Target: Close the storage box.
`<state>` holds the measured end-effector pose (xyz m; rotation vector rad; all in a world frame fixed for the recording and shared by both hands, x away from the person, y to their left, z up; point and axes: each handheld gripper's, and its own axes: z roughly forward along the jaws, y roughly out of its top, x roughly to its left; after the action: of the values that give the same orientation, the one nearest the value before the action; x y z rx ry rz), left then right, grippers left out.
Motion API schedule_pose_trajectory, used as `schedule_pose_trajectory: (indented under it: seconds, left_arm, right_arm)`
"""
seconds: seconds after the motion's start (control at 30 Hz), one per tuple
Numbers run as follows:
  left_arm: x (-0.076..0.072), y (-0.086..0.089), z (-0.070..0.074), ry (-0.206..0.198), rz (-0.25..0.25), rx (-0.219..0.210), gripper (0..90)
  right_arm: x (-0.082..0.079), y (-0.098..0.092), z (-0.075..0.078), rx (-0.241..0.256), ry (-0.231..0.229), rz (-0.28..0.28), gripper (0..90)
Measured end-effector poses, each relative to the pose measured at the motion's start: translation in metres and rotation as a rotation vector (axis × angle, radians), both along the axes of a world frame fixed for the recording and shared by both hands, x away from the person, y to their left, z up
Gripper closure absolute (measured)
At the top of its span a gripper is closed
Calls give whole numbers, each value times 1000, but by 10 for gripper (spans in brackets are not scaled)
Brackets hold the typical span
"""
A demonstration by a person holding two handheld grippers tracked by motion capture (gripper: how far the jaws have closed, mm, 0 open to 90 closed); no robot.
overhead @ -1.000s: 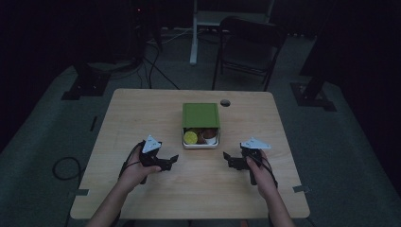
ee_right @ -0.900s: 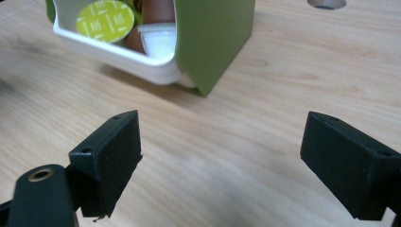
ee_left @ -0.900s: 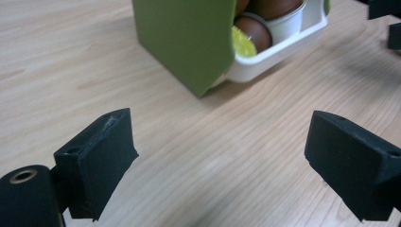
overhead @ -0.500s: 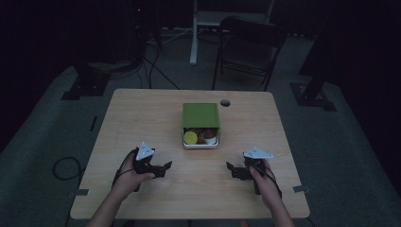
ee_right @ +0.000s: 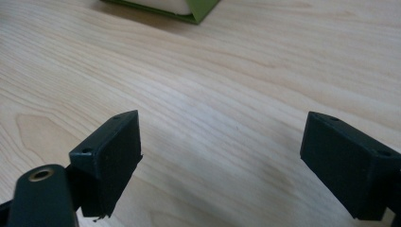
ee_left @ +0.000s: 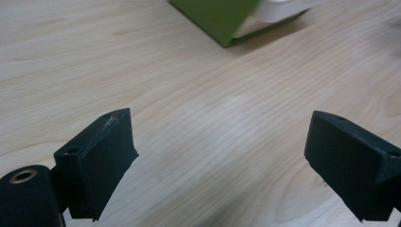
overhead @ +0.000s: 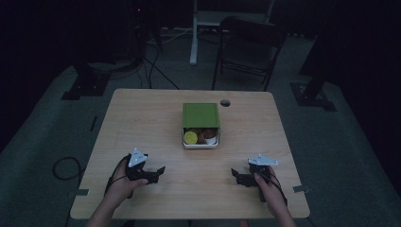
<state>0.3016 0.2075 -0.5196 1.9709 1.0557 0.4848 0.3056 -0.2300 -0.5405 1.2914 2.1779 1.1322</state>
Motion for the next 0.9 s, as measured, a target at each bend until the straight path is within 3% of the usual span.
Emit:
schedule_pose_trajectory:
  seconds: [0.13, 0.9]
  left_arm:
    - [-4, 7, -1, 6, 20, -15, 99]
    - [-27, 43, -13, 71, 72, 31, 99]
  right_arm:
    - [-3, -4, -3, -13, 9, -3, 129]
    - [-11, -21, -10, -103, 48, 2, 128]
